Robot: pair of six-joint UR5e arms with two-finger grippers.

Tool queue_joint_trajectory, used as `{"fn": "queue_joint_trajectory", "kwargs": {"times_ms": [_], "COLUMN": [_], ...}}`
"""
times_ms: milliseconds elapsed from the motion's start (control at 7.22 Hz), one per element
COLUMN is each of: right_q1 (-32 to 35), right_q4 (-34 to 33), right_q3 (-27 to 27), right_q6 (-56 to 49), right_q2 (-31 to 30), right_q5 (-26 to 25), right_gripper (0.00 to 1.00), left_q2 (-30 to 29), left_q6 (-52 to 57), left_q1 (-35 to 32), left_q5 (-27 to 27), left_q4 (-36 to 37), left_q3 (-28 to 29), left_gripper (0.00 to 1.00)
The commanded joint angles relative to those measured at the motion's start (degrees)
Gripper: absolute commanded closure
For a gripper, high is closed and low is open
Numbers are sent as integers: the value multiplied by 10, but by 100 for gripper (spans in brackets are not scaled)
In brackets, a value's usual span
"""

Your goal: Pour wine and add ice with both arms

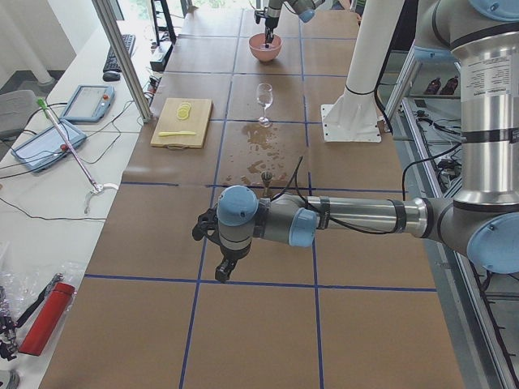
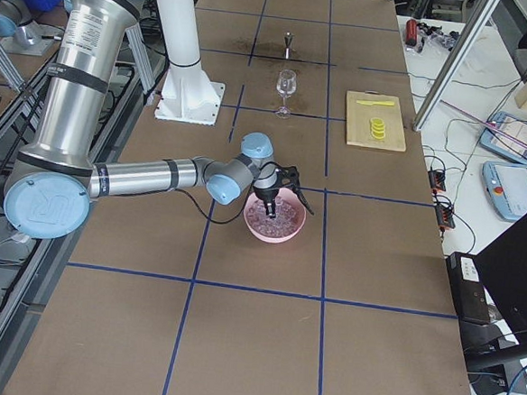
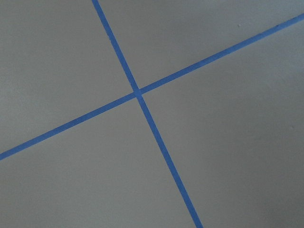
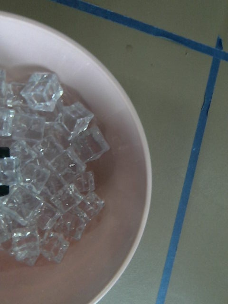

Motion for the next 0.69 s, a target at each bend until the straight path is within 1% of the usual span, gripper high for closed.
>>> {"fn": "queue_joint_trajectory", "kwargs": {"times_ms": [0, 139, 277, 416, 554], "right_q1": [29, 45, 64, 64, 63], "right_q4": [-7, -37, -127, -242, -315], "right_q3": [28, 54, 95, 126, 132], "right_q6": [-34, -34, -32, -27, -25], "right_q2": [11, 16, 60, 123, 185], "right_q5": [13, 35, 50, 54, 54], "right_gripper": [100, 100, 100, 100, 100], "left_q2": [-1, 0, 0, 0, 0], "left_q6": [1, 0, 0, 0, 1], "left_q1": [0, 0, 0, 0, 0], "left_q5": [0, 0, 0, 0, 0], "left_q4": [0, 0, 0, 0, -1], "left_q3": [0, 0, 0, -1, -3], "left_gripper": [0, 0, 0, 0, 0]}}
